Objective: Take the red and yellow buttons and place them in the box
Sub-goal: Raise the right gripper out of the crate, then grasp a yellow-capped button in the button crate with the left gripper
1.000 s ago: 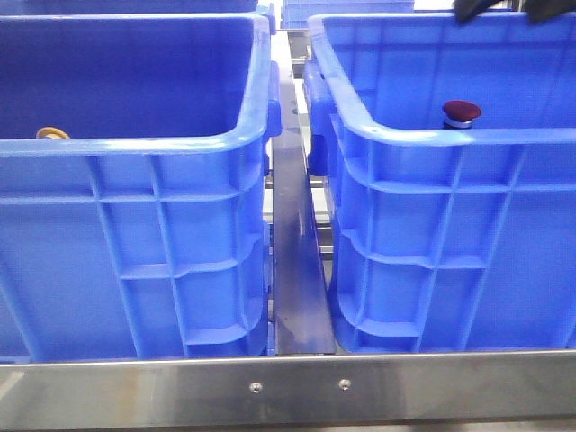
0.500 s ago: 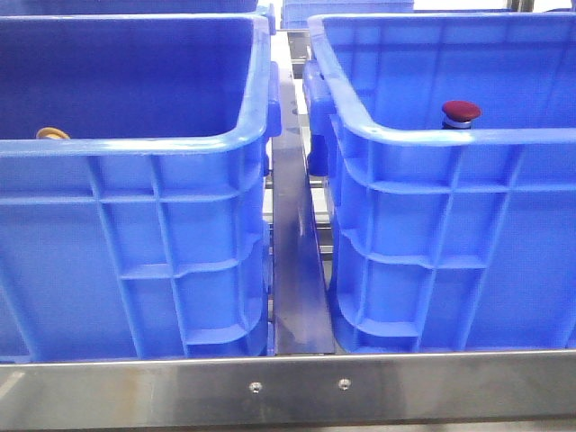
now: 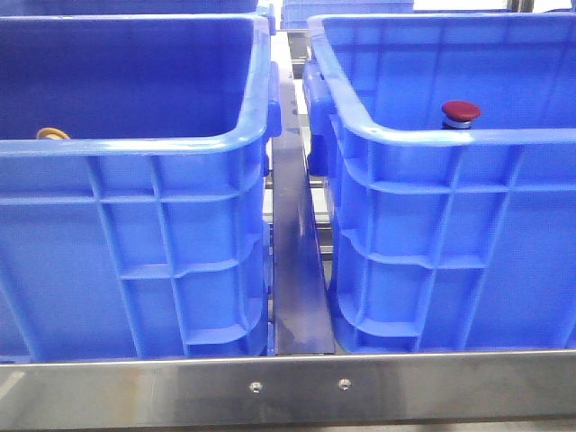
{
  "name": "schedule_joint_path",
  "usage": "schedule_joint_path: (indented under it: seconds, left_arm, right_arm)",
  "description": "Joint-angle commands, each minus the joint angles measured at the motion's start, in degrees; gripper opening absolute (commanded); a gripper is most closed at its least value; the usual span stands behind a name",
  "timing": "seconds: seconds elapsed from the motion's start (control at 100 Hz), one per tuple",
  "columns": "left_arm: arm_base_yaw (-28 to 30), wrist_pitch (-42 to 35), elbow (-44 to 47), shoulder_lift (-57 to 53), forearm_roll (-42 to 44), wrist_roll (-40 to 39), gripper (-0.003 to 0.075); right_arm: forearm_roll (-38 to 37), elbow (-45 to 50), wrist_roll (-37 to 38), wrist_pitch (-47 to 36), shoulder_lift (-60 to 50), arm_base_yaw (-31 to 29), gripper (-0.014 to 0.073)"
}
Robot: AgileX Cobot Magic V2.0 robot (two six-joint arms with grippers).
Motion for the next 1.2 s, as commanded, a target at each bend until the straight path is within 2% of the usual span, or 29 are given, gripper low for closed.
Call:
schedule_joint_path:
  seconds: [0.0,0.03,0.12,0.15,0.2,0.4,0.69,0.9,1.19]
  left_arm:
    - [0.09,-3.02,-1.40,0.03,-0.64,-0.42,0.0277]
    - [0.09,-3.02,-1.40,0.03,-0.64,-0.42,0.0344]
    - [0.09,-3.16,-1.40,0.06,-0.64,-0.42,0.0546]
    - [0.09,-3.37,-1.40,0.28,-0.64,-0.42,0.0596]
    - [-0.01,-3.45,-1.52,0.95,-0.64,-0.26,0.0634]
    - [-2.06,-3.45,-3.64,7.69,-2.72,2.85,0.0638]
    - [-7.44,-5.23,-12.24,27.38,0.63,2.85,0.0638]
    - [-7.37,-5.42,-18.38,39.49,1.59,2.21,0.0638]
    - [-7.23,-6.68,-21.54,48.95,3.92,0.44,0.0638]
  right_arm:
    - [0.67,-1.44,-0.01,-2.59,0.08,-0.40,-0.0078]
    - [0.67,-1.44,-0.01,-2.53,0.08,-0.40,-0.0111]
    - [0.67,-1.44,-0.01,-2.43,0.08,-0.40,-0.0101]
    - [0.67,-1.44,-0.01,-2.43,0.08,-0.40,-0.0102]
    - [0.67,-1.44,-0.01,-2.43,0.08,-0.40,-0.0104]
    - [0.67,-1.44,-0.01,-2.43,0.08,-0.40,-0.0104]
    - [0.67,-1.44,-0.01,-2.43,0.08,-0.40,-0.0104]
    - [0.67,-1.44,-0.01,-2.43,0.08,-0.40,-0.0104]
    - [0.67,-1.44,-0.01,-2.43,0.08,-0.40,-0.0104]
